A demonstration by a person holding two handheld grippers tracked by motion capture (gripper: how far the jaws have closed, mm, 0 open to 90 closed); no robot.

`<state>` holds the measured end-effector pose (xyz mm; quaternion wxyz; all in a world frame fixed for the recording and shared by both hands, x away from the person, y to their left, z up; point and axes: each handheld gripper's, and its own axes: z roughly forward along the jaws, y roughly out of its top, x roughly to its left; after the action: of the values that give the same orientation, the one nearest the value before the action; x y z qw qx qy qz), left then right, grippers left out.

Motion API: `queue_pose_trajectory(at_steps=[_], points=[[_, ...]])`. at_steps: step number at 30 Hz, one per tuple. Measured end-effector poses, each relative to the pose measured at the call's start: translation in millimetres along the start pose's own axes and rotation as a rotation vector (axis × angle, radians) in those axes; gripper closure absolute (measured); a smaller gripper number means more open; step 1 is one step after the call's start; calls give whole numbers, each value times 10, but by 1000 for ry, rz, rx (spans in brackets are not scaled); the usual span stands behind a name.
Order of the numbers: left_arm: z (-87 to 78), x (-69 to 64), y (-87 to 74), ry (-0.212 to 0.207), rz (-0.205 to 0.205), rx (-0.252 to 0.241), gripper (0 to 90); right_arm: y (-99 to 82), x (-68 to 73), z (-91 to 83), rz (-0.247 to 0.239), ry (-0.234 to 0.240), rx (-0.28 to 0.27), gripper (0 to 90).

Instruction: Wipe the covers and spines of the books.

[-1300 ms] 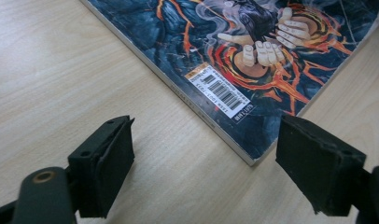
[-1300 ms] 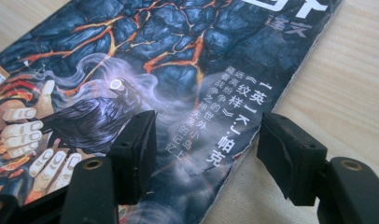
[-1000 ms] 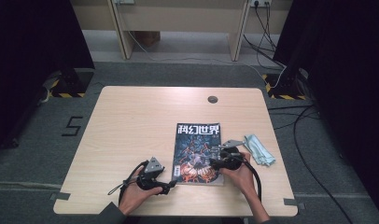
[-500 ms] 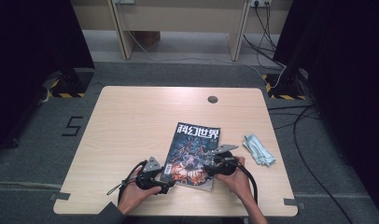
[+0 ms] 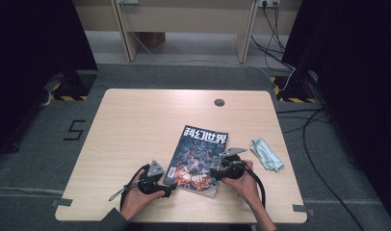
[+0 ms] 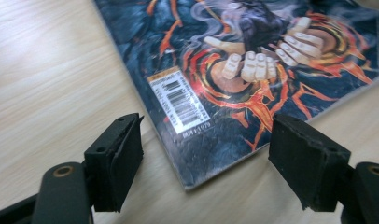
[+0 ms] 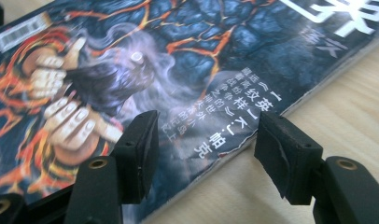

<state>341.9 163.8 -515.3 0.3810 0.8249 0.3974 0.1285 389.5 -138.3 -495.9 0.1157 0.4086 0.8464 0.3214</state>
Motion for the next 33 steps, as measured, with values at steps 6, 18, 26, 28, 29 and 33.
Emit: queue_pose_trajectory(at_steps=[6, 18, 26, 28, 29, 33], points=[[-138, 154, -25, 93, -73, -48, 292, -5, 172, 12, -28, 36, 1, 398], [-216, 194, -59, 36, -157, -72, 288, 89, 130, -81, -6, 56, -75, 414], [-181, 164, -76, 19, -172, -55, 286, 242, -512, -74, 91, -83, -132, 381], [-163, 163, -78, 12, -173, -48, 286, 281, -617, -45, 116, -95, -133, 368], [-154, 161, -79, 10, -173, -44, 286, 294, -652, -20, 124, -96, -128, 368], [-139, 151, -78, 12, -173, -39, 273, 325, -724, 125, 138, -97, -95, 353]])
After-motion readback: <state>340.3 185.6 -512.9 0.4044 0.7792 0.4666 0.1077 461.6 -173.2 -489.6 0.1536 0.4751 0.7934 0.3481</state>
